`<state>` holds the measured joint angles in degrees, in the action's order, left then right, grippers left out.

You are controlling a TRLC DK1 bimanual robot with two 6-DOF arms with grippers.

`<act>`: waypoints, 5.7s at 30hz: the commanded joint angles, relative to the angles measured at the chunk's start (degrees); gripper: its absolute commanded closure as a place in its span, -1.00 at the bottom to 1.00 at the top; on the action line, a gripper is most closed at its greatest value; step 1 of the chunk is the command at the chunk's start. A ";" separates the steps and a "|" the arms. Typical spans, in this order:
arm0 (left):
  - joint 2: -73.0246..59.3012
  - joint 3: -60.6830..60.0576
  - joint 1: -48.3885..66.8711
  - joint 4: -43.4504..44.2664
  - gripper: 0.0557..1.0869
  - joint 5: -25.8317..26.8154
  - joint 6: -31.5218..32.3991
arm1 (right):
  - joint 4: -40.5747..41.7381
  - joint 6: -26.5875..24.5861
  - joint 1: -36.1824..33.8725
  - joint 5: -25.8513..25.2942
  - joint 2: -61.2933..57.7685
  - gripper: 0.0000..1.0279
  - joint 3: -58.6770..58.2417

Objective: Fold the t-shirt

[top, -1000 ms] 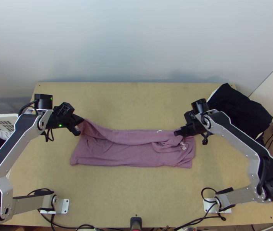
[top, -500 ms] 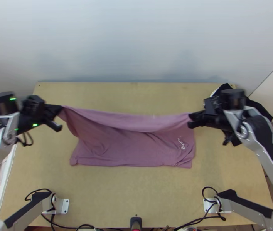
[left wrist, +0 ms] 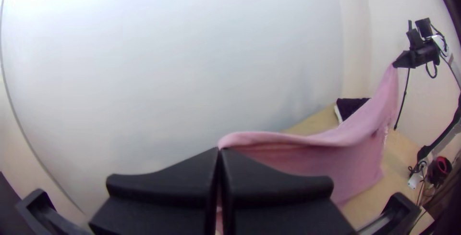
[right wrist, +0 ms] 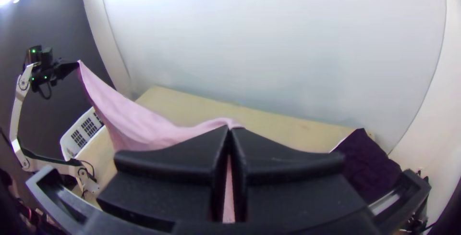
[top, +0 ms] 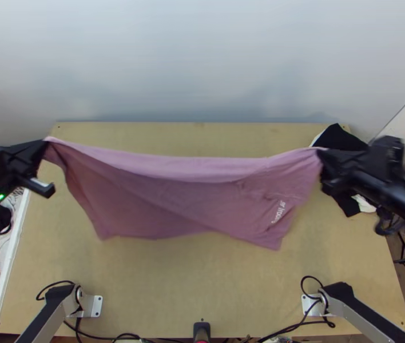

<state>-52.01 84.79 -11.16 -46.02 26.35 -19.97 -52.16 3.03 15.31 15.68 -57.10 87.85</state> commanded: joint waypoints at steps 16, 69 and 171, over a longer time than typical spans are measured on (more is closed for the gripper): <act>26.26 7.14 -0.36 -4.43 0.92 -1.30 6.43 | -7.87 3.92 -7.14 1.63 17.73 0.94 19.46; -42.56 -30.57 3.60 44.53 0.92 -12.20 -9.21 | 20.96 -9.97 -6.79 6.55 -65.42 0.94 9.70; 9.03 -51.48 31.55 -15.68 -0.84 -14.75 -31.54 | -14.64 -13.49 12.90 -1.53 -2.05 -0.89 -45.23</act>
<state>-38.52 34.52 16.80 -64.01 12.80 -51.27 -66.54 -10.74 24.84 14.74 -58.24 43.35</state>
